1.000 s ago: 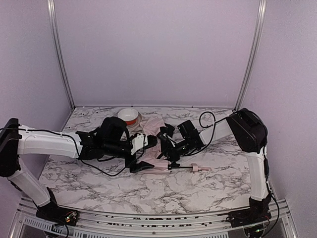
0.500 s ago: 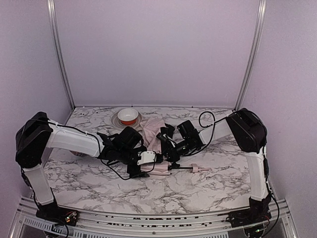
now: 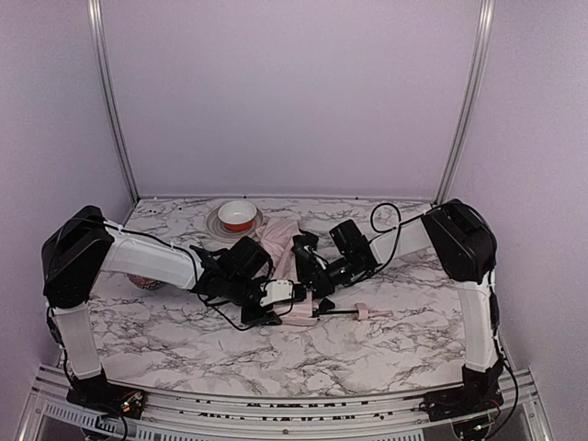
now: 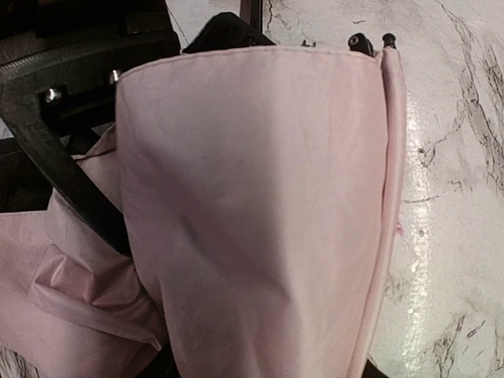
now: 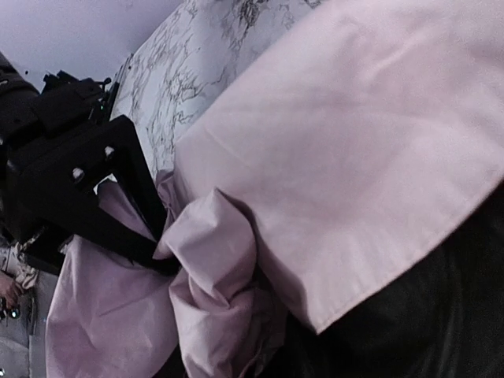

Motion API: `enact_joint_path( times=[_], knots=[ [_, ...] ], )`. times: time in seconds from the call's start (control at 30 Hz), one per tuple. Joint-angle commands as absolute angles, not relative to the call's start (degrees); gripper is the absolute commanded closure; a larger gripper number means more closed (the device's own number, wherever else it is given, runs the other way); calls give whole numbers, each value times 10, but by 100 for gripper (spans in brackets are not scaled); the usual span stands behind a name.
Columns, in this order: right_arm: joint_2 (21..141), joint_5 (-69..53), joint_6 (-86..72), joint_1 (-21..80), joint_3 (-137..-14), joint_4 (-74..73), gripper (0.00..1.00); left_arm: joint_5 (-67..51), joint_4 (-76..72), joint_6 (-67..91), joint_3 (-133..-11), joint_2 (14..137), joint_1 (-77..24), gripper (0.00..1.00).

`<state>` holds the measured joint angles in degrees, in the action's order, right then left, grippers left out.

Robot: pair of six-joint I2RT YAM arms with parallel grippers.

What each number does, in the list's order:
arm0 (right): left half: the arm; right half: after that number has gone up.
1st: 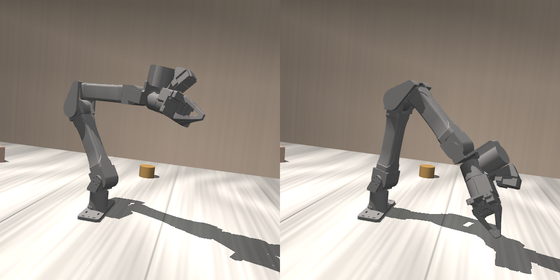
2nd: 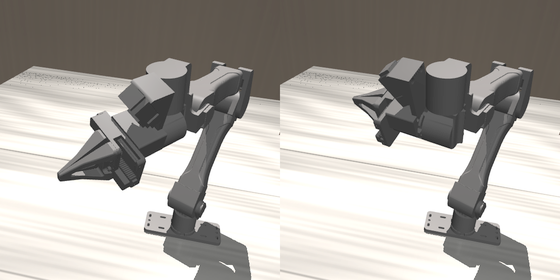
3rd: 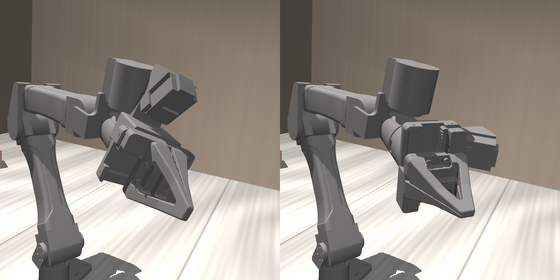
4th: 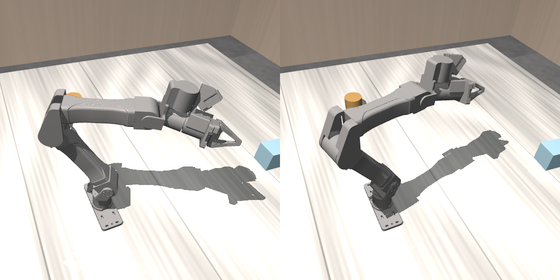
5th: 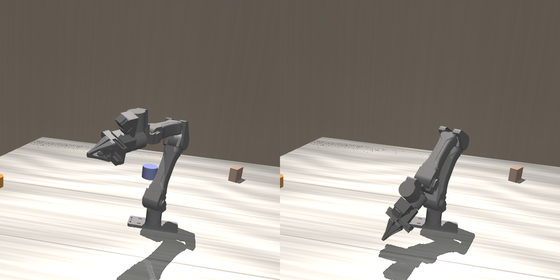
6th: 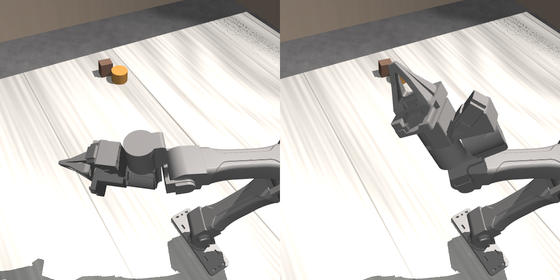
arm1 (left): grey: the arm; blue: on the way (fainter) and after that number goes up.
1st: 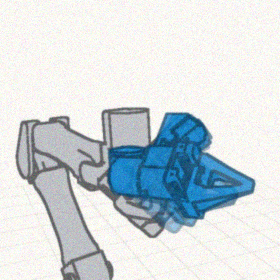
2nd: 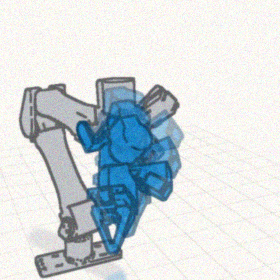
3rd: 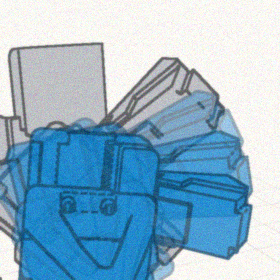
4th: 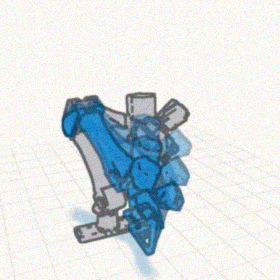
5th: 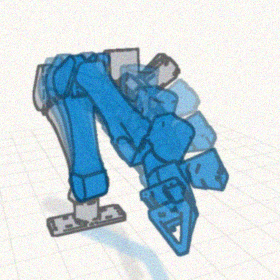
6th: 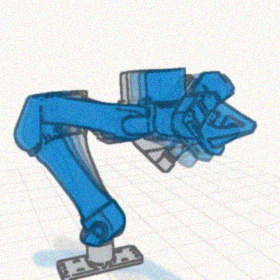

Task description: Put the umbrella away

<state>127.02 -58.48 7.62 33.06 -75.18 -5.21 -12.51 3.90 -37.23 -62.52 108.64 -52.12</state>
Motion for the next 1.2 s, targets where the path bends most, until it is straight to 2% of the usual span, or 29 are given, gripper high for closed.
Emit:
enact_joint_path(
  times=[0.0,0.1,0.3,0.37,0.5,0.57,0.7,0.83,0.97,1.17],
  knots=[
    [1211,-563,33,291,-756,-47,65,-181,175,-338,-647,1122,-524,52],
    [1150,-554,0,256,-720,-6,58,-208,227,-323,-678,1142,-523,56],
    [993,-481,47,236,-623,28,54,-305,319,-285,-752,1192,-509,60],
    [929,-465,85,247,-573,55,53,-342,339,-269,-767,1203,-498,61],
    [811,-400,222,303,-478,80,44,-431,394,-238,-806,1238,-464,63],
    [778,-358,281,344,-440,81,39,-431,401,-228,-816,1247,-457,64],
    [763,-343,276,347,-424,59,35,-396,399,-248,-809,1232,-459,60],
    [799,-386,241,326,-438,51,39,-354,396,-257,-807,1221,-465,57],
    [830,-401,247,351,-448,32,41,-365,396,-260,-816,1226,-466,57],
    [802,-231,382,475,-369,135,29,-423,406,-244,-834,1261,-459,61]
  ],
)
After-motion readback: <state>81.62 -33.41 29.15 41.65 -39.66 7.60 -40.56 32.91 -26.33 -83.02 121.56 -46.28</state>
